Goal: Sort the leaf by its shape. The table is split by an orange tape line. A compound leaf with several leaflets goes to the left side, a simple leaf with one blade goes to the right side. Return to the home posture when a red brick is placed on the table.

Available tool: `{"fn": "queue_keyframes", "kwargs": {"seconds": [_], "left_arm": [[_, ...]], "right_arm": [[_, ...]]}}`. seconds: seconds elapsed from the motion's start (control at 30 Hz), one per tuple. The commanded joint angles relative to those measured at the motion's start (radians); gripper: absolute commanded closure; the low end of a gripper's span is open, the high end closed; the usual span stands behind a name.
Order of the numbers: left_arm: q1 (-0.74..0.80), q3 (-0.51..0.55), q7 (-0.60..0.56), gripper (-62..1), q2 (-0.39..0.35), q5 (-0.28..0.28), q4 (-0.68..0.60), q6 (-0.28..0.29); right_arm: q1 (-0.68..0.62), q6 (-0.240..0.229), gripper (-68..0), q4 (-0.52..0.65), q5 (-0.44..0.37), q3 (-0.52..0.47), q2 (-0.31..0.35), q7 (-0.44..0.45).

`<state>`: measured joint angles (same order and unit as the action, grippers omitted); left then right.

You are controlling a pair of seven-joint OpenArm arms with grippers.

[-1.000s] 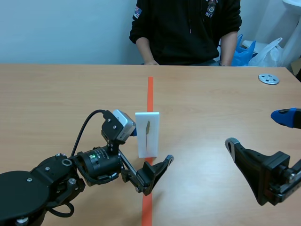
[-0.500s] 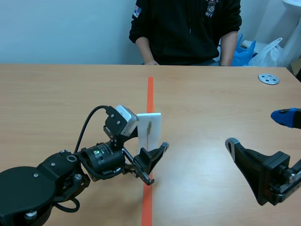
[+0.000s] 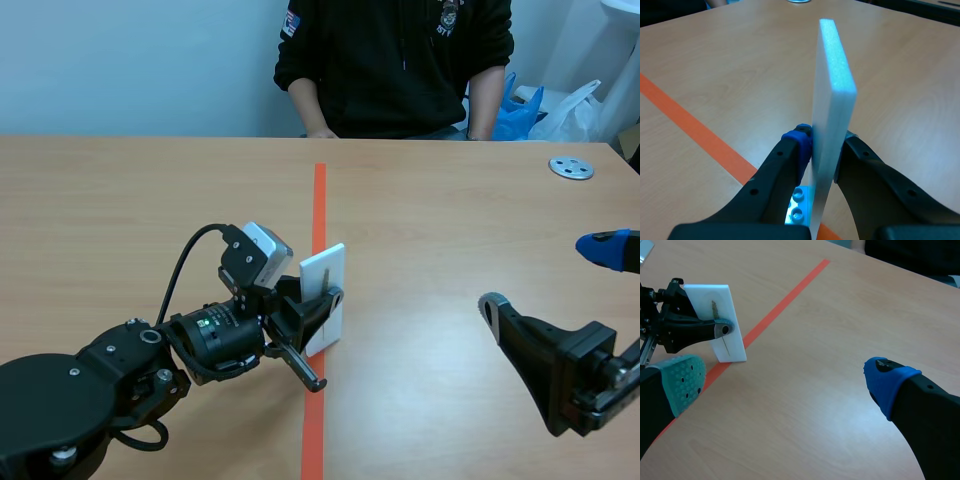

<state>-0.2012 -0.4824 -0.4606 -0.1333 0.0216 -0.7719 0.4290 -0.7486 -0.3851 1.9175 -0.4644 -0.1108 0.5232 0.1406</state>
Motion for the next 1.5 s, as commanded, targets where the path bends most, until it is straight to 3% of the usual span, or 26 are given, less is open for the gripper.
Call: {"fn": "queue_keyframes", "kwargs": {"seconds": [0.0,0.23,0.53,0.63,0.93,1.17,1.47], "left_arm": [[-0.009,-0.002,-0.018,-4.0,0.002,-0.023,-0.037,0.006],[-0.01,0.003,0.044,-4.0,0.002,-0.069,-0.181,-0.001],[-0.018,0.145,0.178,-4.0,-0.007,-0.195,-0.239,-0.225],[-0.022,0.216,0.193,-4.0,-0.029,-0.221,-0.238,-0.264],[-0.037,0.341,0.22,-4.0,-0.133,-0.253,-0.186,-0.312],[-0.069,0.412,0.188,-4.0,-0.192,-0.326,-0.06,-0.315],[-0.085,0.418,0.116,-4.0,-0.2,-0.357,0.053,-0.315]], "right_arm": [[0.0,0.0,-67.9,0.014,-0.015,-0.015,0.0,0.011],[0.0,0.0,-67.9,0.014,-0.015,-0.015,0.0,0.011],[0.0,0.0,-67.9,0.014,-0.015,-0.015,0.0,0.012],[0.0,0.0,-67.9,0.014,-0.015,-0.015,0.0,0.012],[0.0,0.0,-67.9,0.014,-0.015,-0.015,0.0,0.012],[0.001,0.0,-67.9,0.014,-0.015,-0.015,0.0,0.012],[0.001,0.0,-67.9,0.014,-0.015,-0.015,0.0,0.016]]}}
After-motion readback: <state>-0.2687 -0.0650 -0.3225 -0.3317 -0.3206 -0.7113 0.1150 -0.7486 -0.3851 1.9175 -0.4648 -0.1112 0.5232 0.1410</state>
